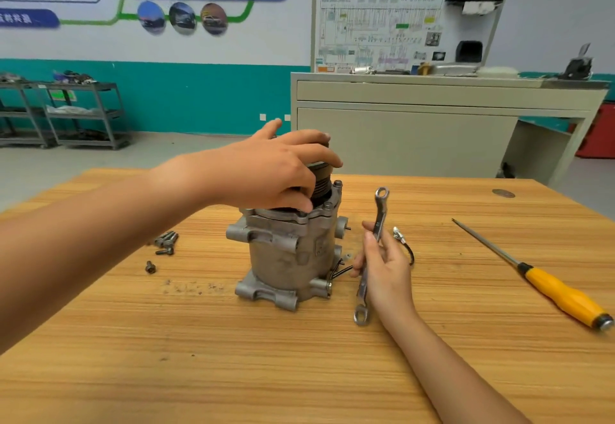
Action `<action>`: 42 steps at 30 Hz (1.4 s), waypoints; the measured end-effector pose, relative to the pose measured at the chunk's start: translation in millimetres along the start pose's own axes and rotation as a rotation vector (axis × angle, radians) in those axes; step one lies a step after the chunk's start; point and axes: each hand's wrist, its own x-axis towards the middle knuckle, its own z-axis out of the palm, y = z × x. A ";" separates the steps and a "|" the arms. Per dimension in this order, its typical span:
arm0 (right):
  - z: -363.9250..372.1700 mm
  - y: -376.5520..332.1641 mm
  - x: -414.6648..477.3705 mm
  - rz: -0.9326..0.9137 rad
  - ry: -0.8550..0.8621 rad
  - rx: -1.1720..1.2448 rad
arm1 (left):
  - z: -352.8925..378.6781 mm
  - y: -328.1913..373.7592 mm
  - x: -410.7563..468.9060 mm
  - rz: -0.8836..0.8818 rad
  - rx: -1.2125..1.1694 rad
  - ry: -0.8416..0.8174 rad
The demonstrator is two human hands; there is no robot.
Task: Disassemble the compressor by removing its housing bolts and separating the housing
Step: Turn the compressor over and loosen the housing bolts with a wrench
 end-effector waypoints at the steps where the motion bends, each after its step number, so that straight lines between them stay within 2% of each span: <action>1: 1.6 1.4 -2.2 0.020 -0.026 -0.005 | -0.5 0.7 2.0 -0.007 -0.002 0.007; 4: 4.6 3.9 -7.0 0.083 -0.103 -0.007 | -2.3 -1.9 0.7 -0.002 -0.172 0.067; 6: 4.9 4.2 -7.6 0.096 -0.127 -0.007 | -4.2 -6.4 -2.6 0.018 -0.276 0.028; 9: 4.9 4.5 -6.3 0.107 -0.132 -0.011 | -2.3 -7.9 -0.9 0.022 -0.244 -0.020; 14: 3.9 6.3 -5.0 0.122 -0.134 -0.024 | 1.2 -6.2 -0.1 0.039 -0.300 0.092; 17: 4.5 6.0 -4.8 0.128 -0.138 -0.040 | -1.8 -10.4 0.0 0.072 -0.328 0.048; 20: 4.6 2.7 -5.2 0.148 -0.146 -0.024 | -0.4 -9.9 4.0 0.058 -0.362 0.076; 24: 2.4 -1.6 -7.5 0.285 -0.201 0.067 | 3.2 -7.2 4.1 0.044 -0.366 0.142; 29: 9.5 -5.0 -16.8 0.343 -0.266 0.094 | -1.9 -12.4 4.1 0.069 -0.319 0.020; 34: 8.4 -6.1 -14.6 0.365 -0.257 0.076 | -2.5 -8.8 4.2 0.062 -0.343 0.070; 39: 8.6 -6.4 -13.6 0.376 -0.266 0.064 | -4.7 -12.0 4.8 0.072 -0.361 0.013; 42: 9.0 -7.3 -13.5 0.376 -0.262 0.064 | -3.5 -8.8 7.4 0.053 -0.390 0.067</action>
